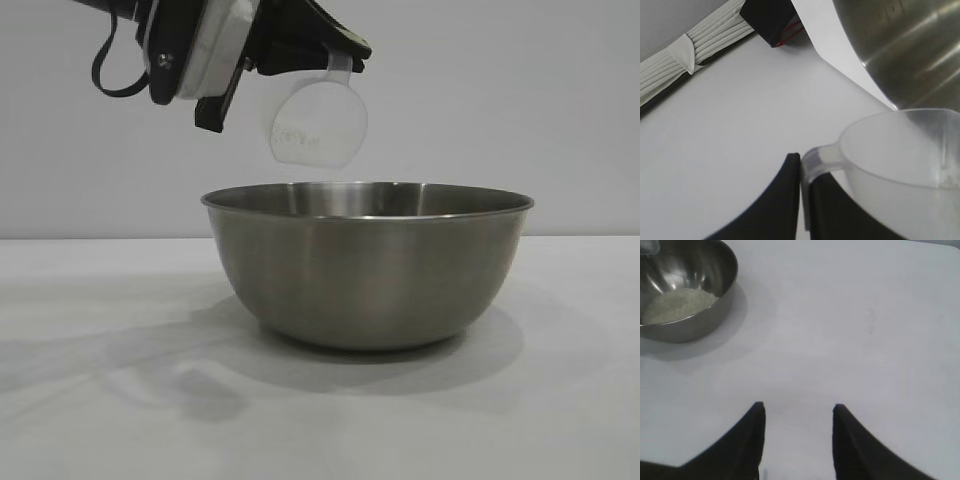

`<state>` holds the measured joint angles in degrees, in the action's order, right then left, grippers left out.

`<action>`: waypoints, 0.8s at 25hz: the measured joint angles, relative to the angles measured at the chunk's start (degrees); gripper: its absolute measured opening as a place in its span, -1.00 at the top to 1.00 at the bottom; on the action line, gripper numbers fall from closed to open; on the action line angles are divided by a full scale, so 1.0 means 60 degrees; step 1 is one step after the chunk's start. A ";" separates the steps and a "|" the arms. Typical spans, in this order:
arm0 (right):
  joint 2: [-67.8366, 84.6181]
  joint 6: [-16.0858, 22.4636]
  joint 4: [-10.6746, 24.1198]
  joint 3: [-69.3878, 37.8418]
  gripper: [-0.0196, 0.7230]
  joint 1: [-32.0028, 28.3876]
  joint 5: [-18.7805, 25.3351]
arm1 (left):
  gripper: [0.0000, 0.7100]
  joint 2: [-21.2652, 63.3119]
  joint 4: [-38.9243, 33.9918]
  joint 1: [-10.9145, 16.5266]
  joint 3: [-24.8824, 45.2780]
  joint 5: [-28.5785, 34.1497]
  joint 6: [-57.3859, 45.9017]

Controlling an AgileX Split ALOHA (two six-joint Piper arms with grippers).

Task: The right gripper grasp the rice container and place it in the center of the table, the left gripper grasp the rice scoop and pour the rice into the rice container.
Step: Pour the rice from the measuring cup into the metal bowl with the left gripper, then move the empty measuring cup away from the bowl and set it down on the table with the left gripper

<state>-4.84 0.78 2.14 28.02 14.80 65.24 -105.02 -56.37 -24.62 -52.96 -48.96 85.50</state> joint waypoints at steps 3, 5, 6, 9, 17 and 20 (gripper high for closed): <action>0.0000 0.0000 0.0000 0.0000 0.15 0.0000 0.0000 | 1.00 0.0000 0.0868 0.0000 0.0000 -0.0350 -0.2483; 0.0000 0.0000 0.0000 0.0000 0.15 0.0000 0.0000 | 1.00 0.0000 0.1934 0.0000 0.0000 -0.0903 -0.4227; 0.0000 0.0000 0.0000 0.0000 0.15 0.0000 0.0000 | 1.00 0.0000 0.2542 0.0000 0.0000 -0.1205 -0.5083; 0.0000 0.0000 0.0000 0.0000 0.15 0.0000 0.0000 | 1.00 0.0000 0.4572 -0.0014 0.0000 -0.1675 -0.7583; 0.0000 0.0000 0.0000 0.0000 0.15 0.0000 0.0000 | 1.00 0.0056 0.9348 -0.0014 0.1034 -0.2232 -1.1034; 0.0000 0.0000 0.0000 0.0000 0.15 0.0000 0.0000 | 1.00 0.0071 1.0572 -0.0014 0.1910 -0.2434 -1.1565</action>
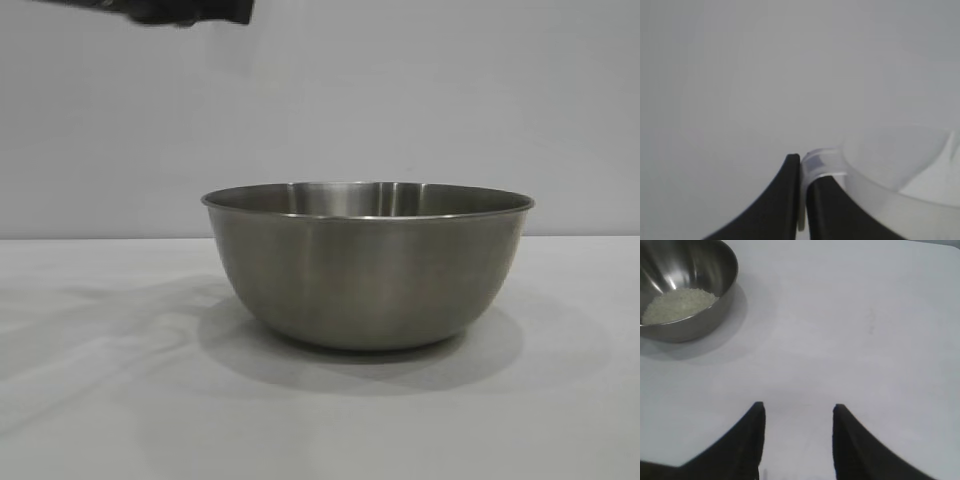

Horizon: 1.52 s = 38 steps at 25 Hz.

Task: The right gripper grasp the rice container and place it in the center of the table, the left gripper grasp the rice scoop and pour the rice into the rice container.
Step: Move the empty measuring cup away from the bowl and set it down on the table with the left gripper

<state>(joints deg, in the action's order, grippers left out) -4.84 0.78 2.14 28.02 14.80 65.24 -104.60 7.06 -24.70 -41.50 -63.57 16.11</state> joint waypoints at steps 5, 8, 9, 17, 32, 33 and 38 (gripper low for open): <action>0.0000 0.0000 0.0000 0.0000 0.15 0.0000 0.0000 | 1.00 -0.0050 0.0872 0.0571 0.1298 -0.0209 -0.0433; 0.0000 0.0000 0.0000 0.0000 0.15 0.0000 0.0000 | 1.00 -0.0479 0.0938 0.1125 0.1811 -0.0232 -0.1276; 0.0000 0.0000 0.0000 0.0000 0.15 0.0000 0.0000 | 1.00 -0.0690 0.0938 0.1290 0.1884 -0.0232 -0.1538; 0.0000 0.0000 0.0000 0.0000 0.15 0.0000 0.0000 | 1.00 -0.1681 0.0186 0.1554 0.1929 -0.0232 -0.1919; 0.0000 0.0000 0.0000 0.0000 0.15 0.0000 0.0000 | 0.86 -0.2403 -0.0607 0.1554 0.2228 -0.0268 -0.1919; 0.0000 0.0000 0.0000 0.0000 0.15 0.0000 0.0000 | 0.86 -0.2403 -0.0621 0.1554 0.2305 -0.0268 -0.1919; 0.0000 0.0000 0.0000 0.0000 0.15 0.0000 0.0000 | 0.53 -0.2154 -0.0621 0.1554 0.2896 -0.0268 -0.1937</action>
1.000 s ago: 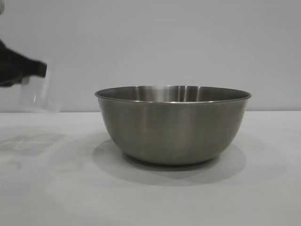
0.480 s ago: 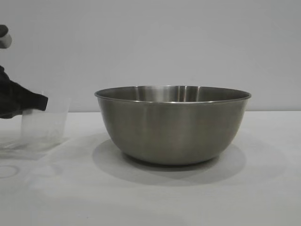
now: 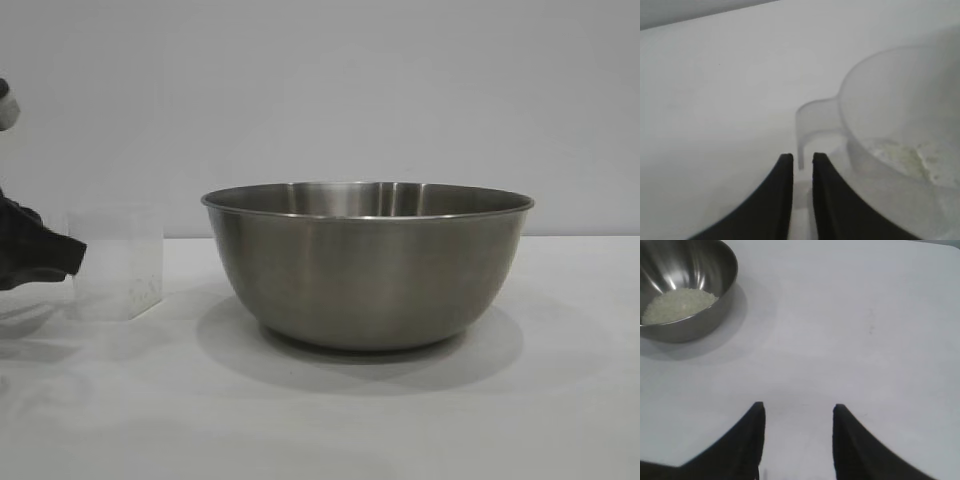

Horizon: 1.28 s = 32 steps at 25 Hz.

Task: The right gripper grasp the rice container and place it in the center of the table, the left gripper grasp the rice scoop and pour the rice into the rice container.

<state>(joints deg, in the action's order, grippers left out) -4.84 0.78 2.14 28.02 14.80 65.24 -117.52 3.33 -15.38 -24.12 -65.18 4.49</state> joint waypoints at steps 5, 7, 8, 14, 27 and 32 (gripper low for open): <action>0.0000 0.0000 0.0000 0.0000 0.15 0.0000 0.0000 | 0.52 0.0455 0.0535 0.0000 0.0379 0.0000 -0.0166; 0.0000 0.0000 0.0000 0.0000 0.15 0.0000 0.0000 | 0.52 0.0626 0.1129 0.0017 0.0472 0.0000 -0.0472; 0.0000 0.0000 0.0000 0.0000 0.15 0.0000 0.0000 | 0.52 0.0679 0.1329 0.0060 0.0480 0.0000 -0.0543; 0.0000 0.0000 0.0000 0.0000 0.15 0.0000 0.0000 | 0.52 0.0925 -0.0223 0.1569 0.0502 0.0000 -0.1267; 0.0000 0.0000 0.0000 0.0000 0.15 0.0000 0.0000 | 0.37 0.1587 -0.3136 0.3982 0.0502 0.0017 -0.1628; 0.0000 0.0000 0.0000 0.0000 0.15 0.0000 0.0000 | 0.37 0.3051 -0.3011 0.3982 0.0502 0.0654 -0.1287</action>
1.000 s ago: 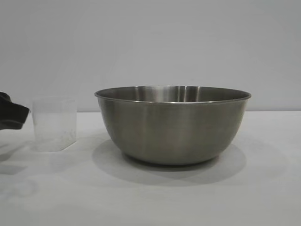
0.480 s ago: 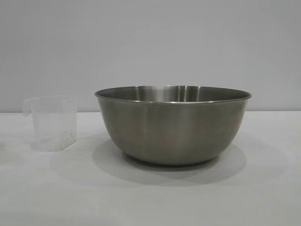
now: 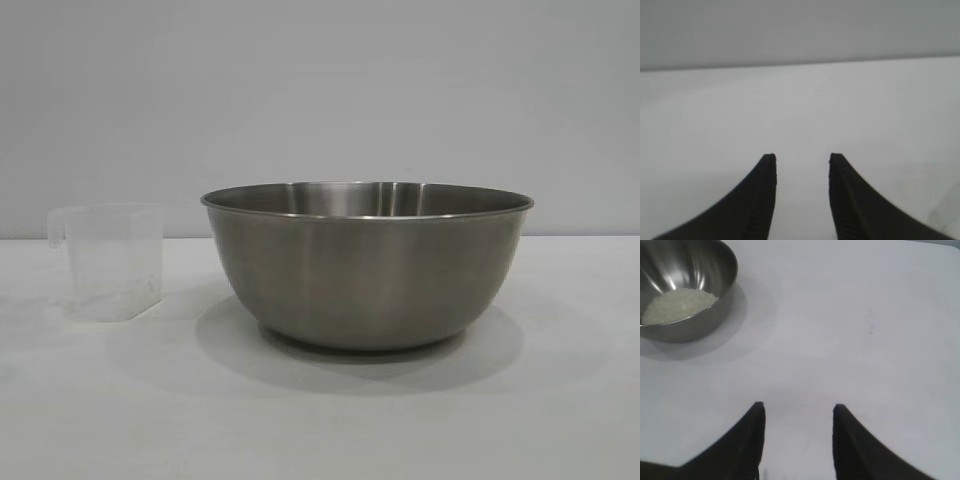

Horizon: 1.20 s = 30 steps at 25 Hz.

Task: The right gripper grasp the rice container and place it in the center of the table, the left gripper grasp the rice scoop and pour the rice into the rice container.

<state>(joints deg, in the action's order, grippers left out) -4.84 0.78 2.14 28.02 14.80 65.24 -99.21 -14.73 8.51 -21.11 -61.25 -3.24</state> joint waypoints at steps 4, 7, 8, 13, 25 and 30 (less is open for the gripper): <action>0.0000 0.0000 0.0000 0.0000 0.15 0.0000 0.0000 | 0.37 0.1309 0.0064 0.0000 -0.0137 0.1794 0.0343; 0.0000 0.0000 0.0000 0.0000 0.15 0.0000 0.0000 | 0.37 0.2384 0.0333 0.0000 -0.0350 0.3241 0.0375; 0.0000 0.0000 0.0000 0.0000 0.15 0.0000 0.0000 | 0.37 0.2662 0.0353 0.0000 -0.0416 0.3735 0.0375; 0.0000 0.0000 0.0000 0.0000 0.15 0.0000 0.0000 | 0.37 0.4031 0.0334 0.0000 -0.0892 0.5852 0.0390; 0.0000 0.0000 0.0000 0.0000 0.15 0.0000 0.0000 | 0.37 0.7455 0.0352 -0.1188 -0.2878 1.2170 -0.0756; 0.0000 0.0000 0.0000 0.0000 0.15 0.0000 0.0000 | 0.32 0.9151 0.0568 -0.1252 -0.3236 1.4894 -0.0798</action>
<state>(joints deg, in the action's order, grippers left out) -4.84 0.78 2.14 28.02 14.80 65.24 -44.31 -11.33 1.00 -40.53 28.11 -8.03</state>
